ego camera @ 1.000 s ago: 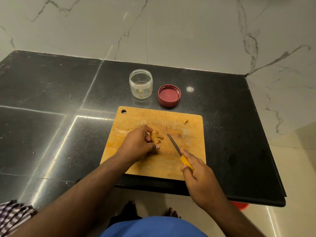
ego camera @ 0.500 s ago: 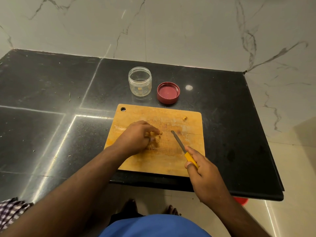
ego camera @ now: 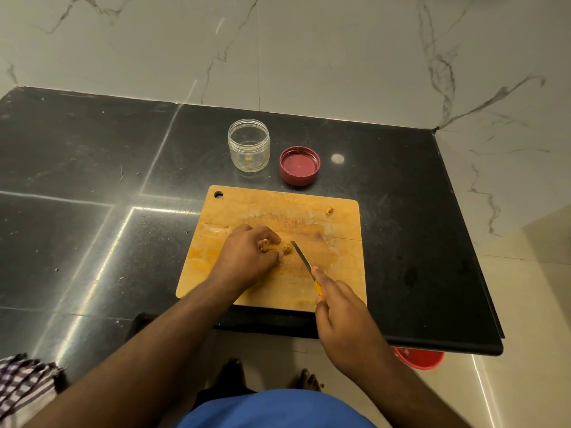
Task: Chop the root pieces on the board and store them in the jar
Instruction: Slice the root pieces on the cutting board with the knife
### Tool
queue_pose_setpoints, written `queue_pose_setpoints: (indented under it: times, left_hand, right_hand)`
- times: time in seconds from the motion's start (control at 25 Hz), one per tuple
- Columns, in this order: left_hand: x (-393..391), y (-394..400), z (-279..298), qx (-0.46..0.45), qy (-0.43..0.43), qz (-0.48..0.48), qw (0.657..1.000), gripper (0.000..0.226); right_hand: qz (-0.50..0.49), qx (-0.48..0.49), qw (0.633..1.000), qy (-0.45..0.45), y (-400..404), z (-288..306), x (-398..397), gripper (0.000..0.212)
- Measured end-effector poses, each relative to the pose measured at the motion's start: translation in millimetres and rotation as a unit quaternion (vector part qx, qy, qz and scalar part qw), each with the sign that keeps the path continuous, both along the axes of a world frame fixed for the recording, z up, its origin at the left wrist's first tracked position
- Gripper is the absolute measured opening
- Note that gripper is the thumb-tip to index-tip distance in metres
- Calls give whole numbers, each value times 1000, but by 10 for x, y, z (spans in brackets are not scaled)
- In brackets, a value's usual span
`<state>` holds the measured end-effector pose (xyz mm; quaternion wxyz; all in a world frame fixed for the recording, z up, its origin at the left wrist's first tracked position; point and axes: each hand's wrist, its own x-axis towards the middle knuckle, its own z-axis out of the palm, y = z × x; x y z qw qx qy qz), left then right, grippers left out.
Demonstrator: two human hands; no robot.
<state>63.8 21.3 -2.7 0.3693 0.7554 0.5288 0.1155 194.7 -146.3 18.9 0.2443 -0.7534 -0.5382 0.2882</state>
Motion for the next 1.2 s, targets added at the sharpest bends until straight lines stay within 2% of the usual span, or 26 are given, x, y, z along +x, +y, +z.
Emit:
queue_pose_setpoints:
  times: [0.56,0.88,1.2]
  left_hand:
    - [16,-5,-37,-7,-1,9,1000,22]
    - [29,8,-8,-10,8,9,1000,22]
    - [22,8,3,-6,6,23,1000,23]
  right_hand:
    - [36,-33,998,-51,156,0,-67,53]
    - [60,-54,996,-31,338,13,67,52]
    - [33,-43,998,-33,-119,-45,27,56]
